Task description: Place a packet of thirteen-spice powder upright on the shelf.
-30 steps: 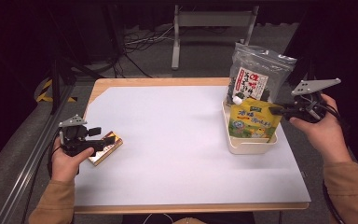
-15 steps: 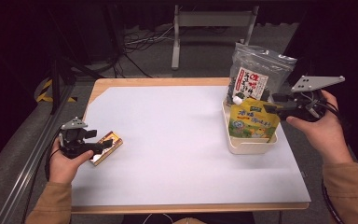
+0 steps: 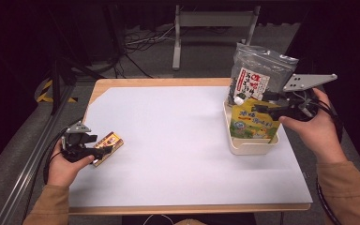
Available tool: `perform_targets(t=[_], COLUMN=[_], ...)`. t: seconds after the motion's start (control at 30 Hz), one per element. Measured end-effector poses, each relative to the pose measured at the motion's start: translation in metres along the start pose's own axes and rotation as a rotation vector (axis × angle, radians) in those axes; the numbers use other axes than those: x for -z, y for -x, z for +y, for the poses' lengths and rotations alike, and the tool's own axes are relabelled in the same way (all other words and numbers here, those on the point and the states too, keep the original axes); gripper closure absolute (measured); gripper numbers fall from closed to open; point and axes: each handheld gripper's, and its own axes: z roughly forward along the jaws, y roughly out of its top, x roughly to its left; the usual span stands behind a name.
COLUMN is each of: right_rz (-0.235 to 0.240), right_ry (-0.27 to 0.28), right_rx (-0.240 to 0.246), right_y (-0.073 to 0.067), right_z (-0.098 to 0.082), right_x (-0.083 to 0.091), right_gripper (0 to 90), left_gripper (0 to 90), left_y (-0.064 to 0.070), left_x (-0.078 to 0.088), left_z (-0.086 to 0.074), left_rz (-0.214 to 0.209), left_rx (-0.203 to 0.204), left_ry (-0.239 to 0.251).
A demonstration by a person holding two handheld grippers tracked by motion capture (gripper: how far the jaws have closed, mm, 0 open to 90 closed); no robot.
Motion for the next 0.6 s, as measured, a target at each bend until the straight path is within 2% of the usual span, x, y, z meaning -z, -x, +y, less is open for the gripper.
perform_targets(t=[0.3, 0.6], right_rz=[0.053, 0.115], right_ry=[0.031, 0.037], right_rx=[0.012, 0.035], right_y=[-0.010, -0.021], right_z=[0.009, 0.017], right_x=[-0.011, -0.027], right_gripper=[48.0, 46.5], left_gripper=[19.6, 18.1], left_y=[-0.008, -0.017], left_x=[-0.004, -0.016], left_z=[-0.009, -0.019], left_rz=[0.010, 0.030], left_rx=[0.004, 0.037], left_ry=[-0.026, -0.052])
